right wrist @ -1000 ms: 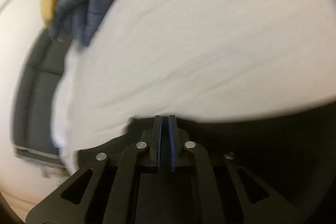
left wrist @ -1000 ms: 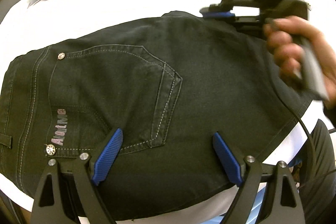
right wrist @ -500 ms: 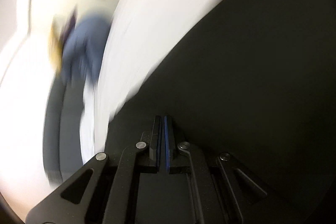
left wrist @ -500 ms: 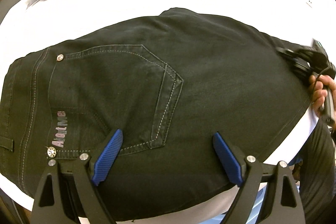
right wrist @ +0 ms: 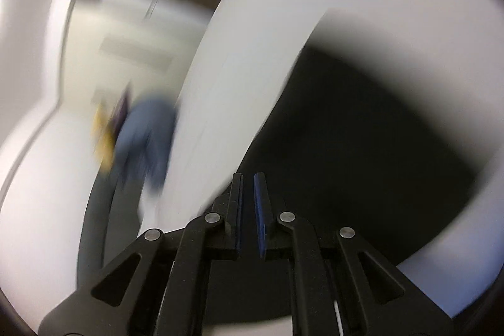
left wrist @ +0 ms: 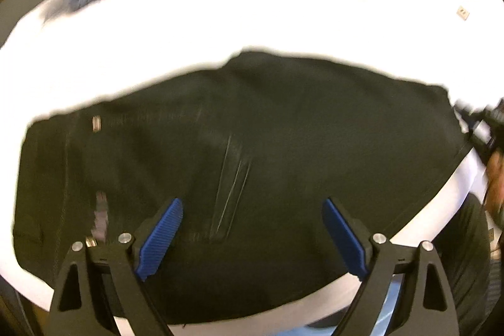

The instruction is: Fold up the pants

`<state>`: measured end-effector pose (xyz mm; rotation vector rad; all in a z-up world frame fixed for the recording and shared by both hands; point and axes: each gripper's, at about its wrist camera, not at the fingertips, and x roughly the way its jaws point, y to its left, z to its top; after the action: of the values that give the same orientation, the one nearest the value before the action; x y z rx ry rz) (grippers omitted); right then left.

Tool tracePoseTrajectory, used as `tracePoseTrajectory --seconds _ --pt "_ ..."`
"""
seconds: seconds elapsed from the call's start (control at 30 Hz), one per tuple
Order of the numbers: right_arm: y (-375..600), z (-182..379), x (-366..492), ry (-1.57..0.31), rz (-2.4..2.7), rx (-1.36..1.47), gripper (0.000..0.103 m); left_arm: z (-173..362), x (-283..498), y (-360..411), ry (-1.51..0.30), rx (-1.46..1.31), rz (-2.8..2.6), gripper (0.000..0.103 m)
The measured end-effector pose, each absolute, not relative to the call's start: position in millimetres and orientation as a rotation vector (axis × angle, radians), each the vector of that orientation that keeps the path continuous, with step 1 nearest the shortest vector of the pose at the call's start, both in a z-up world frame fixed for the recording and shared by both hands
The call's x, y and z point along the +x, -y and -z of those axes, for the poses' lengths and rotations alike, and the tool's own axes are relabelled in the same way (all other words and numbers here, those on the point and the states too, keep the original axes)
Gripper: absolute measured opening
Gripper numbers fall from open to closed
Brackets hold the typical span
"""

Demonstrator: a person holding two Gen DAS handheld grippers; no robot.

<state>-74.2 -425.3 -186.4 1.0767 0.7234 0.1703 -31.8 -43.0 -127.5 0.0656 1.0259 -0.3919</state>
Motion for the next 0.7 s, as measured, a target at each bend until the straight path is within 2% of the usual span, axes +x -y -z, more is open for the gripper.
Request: tracePoseTrajectory --seconds 0.13,0.2,0.27,0.33,0.37,0.4,0.47,0.63,0.7 --pt "315.2 242.3 -27.7 -0.967 -0.283 1.017 0.008 128.7 -3.4 50.7 -1.019 -0.018 0.405 0.091" --pt "303.0 249.5 -21.8 -0.963 -0.262 0.992 0.000 140.7 16.7 47.0 -1.048 -0.090 0.404 0.087" --pt "312.3 250.2 -40.0 -0.929 -0.234 1.039 0.000 158.9 29.4 37.8 -1.101 -0.124 0.366 0.062" --pt "362.8 246.2 -61.5 -0.869 -0.151 1.057 0.000 163.0 30.8 28.3 -1.079 -0.142 0.373 0.052" --pt "384.9 247.3 -69.0 -0.831 -0.110 1.080 0.000 163.9 31.2 21.1 -1.081 -0.163 0.382 0.039" --pt "411.2 247.9 -81.6 -0.785 -0.059 1.108 0.000 164.8 31.5 14.3 -1.085 -0.184 0.384 0.033" --pt "469.3 233.3 -90.1 -0.719 0.038 1.133 0.000 169.2 33.6 -7.2 -1.109 -0.240 0.360 0.001" --pt "565.0 201.2 -160.2 -0.582 0.309 1.161 0.000 170.5 26.6 -49.3 -1.112 -0.360 0.287 0.002" --pt "568.0 173.2 -174.7 -0.589 0.414 1.057 0.009 163.0 21.7 -49.0 -1.107 -0.355 0.256 0.001"
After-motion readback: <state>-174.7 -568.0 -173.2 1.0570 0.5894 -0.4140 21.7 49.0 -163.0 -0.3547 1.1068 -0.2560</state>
